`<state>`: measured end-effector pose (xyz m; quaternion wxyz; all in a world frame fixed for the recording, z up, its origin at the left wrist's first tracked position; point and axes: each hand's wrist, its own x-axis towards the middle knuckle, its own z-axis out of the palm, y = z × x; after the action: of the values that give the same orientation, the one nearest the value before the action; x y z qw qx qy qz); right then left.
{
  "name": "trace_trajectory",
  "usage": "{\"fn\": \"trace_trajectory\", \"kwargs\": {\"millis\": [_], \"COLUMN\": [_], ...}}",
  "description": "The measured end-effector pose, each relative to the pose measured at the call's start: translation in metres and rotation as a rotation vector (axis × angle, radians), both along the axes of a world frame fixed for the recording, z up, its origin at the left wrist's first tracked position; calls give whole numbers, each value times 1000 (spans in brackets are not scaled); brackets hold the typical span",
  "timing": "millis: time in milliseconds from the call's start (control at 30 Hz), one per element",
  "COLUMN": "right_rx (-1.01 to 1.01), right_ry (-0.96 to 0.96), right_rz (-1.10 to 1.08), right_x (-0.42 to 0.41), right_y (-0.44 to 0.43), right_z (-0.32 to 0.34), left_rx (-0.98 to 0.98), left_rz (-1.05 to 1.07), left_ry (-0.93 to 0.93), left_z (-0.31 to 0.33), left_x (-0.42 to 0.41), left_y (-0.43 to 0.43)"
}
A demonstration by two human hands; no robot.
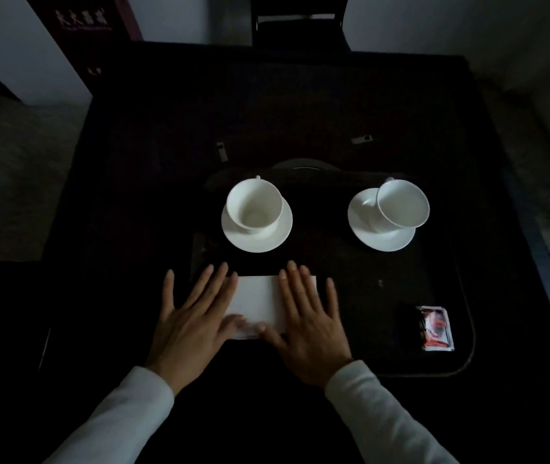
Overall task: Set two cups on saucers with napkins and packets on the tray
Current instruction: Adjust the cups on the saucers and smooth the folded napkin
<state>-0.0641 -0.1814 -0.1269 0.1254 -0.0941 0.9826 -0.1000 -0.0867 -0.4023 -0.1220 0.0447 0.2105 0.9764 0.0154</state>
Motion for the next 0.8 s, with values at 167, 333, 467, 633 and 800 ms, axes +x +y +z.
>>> {"fn": "trace_trajectory", "kwargs": {"millis": [167, 333, 467, 633, 800], "right_rx": [24, -201, -479, -381, -296], "right_ry": [-41, -87, -10, 95, -33], "right_rz": [-91, -69, -31, 28, 120], "right_x": [3, 3, 9, 21, 23], "right_y": [26, 34, 89, 183, 245], "right_z": [2, 15, 37, 45, 43], "left_rx": [-64, -12, 420, 944, 1116], "left_rz": [19, 79, 169, 426, 610], "left_ry": [10, 24, -5, -427, -683], "left_z": [-3, 17, 42, 57, 44], "left_x": [2, 10, 28, 51, 56], "left_y": [1, 11, 67, 185, 268]}}
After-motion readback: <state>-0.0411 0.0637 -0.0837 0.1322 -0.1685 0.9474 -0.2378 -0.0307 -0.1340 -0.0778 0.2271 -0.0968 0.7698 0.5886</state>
